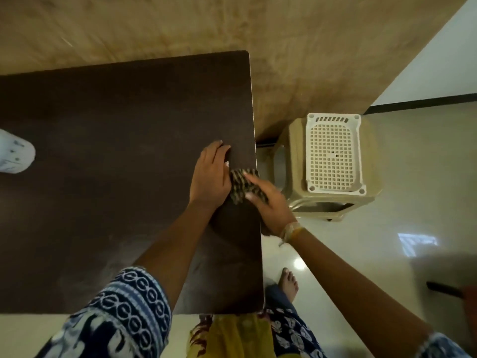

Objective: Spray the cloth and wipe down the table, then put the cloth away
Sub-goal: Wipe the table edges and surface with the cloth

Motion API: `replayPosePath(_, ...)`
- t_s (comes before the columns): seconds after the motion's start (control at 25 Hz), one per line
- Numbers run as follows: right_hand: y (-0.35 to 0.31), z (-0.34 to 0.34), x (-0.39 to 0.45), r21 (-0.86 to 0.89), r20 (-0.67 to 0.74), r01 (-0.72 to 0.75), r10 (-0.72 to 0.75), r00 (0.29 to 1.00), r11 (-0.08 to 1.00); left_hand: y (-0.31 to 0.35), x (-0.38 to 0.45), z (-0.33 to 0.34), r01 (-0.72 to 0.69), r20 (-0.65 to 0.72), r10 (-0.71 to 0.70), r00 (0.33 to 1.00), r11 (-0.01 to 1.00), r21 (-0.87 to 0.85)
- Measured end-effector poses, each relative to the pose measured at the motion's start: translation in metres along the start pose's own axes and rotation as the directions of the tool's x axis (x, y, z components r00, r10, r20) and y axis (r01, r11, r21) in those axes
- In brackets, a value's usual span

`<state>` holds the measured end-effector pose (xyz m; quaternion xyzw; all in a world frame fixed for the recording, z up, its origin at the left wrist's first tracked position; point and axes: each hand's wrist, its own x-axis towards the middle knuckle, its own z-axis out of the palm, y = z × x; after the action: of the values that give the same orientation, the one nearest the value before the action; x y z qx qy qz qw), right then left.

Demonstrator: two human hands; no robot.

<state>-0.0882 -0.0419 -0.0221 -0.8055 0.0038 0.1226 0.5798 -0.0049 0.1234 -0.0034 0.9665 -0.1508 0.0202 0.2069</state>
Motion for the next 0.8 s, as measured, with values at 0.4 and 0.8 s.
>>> replayPosePath(0.4,-0.043,-0.049,0.191,0.088,-0.099,-0.034,0.043,0.994,0.996,0.006,-0.008,0.0,0.073,0.08,-0.084,0.993,0.988,0.139)
replayPosePath(0.8,-0.069,-0.087,0.316,-0.188,-0.133,-0.091,0.066,0.989,0.978,0.01,0.002,-0.003,0.094,0.137,-0.115,0.984,0.984,0.154)
